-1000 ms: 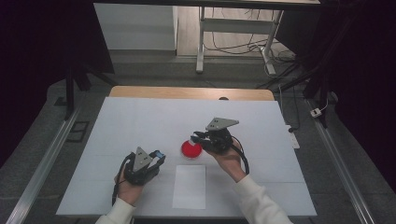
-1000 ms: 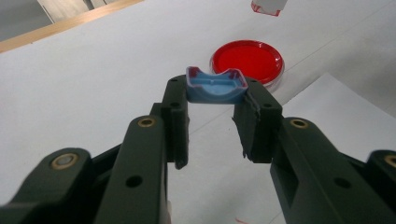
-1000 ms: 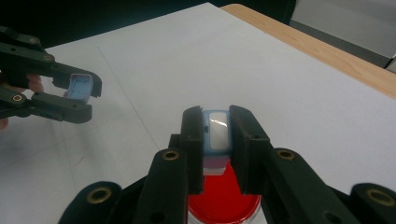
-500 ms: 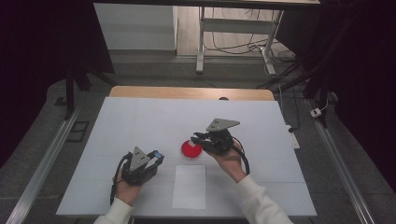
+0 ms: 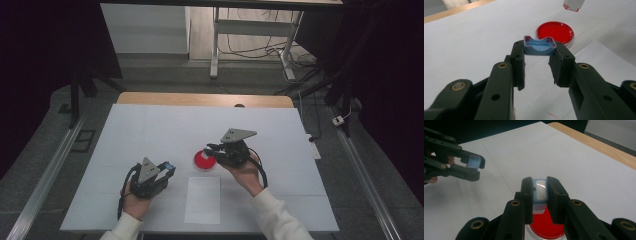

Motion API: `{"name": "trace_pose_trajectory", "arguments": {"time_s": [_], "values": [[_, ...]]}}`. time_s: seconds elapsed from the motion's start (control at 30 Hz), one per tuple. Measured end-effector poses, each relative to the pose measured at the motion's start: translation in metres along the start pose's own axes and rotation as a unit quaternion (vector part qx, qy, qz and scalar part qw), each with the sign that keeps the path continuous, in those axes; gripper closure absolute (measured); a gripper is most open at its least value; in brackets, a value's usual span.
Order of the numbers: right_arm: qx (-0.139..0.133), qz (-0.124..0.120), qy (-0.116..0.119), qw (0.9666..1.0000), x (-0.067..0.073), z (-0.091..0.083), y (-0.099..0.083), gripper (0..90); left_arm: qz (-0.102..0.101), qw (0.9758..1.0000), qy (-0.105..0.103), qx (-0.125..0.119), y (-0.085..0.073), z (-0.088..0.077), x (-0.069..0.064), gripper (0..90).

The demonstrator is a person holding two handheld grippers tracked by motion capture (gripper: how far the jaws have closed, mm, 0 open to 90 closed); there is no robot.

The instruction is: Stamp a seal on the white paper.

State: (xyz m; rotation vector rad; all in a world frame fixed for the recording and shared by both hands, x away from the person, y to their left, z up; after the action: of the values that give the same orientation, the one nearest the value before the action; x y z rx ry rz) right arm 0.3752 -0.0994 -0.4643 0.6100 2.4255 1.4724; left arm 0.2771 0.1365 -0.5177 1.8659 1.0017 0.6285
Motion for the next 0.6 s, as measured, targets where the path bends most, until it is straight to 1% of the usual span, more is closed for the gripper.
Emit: {"name": "trace_pose_trajectory", "arguments": {"time_s": [0.43,0.6], "values": [[0.006,-0.001,0.007,1.0000,0.008,-0.006,-0.004,75.1,-0.003,1.0000,-0.003,0.000,0.000,0.000,0.001,65.8],[0.007,-0.008,0.010,0.9999,0.012,-0.010,-0.006,75.2,-0.004,1.0000,-0.003,0.000,0.000,0.000,0.001,65.8]]}}
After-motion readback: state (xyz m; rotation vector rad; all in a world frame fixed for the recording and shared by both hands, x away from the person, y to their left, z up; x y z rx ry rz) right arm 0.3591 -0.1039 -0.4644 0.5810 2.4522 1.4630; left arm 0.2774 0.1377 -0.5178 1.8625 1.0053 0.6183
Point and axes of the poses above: each handheld gripper's, and its own axes: z roughly forward along the jaws, y roughly out of its top, x roughly to its left, the point moved 3 cm from there along z, roughly forward along the jaws, and after that the axes turned 3 degrees about -x, right-handed, at the moved point
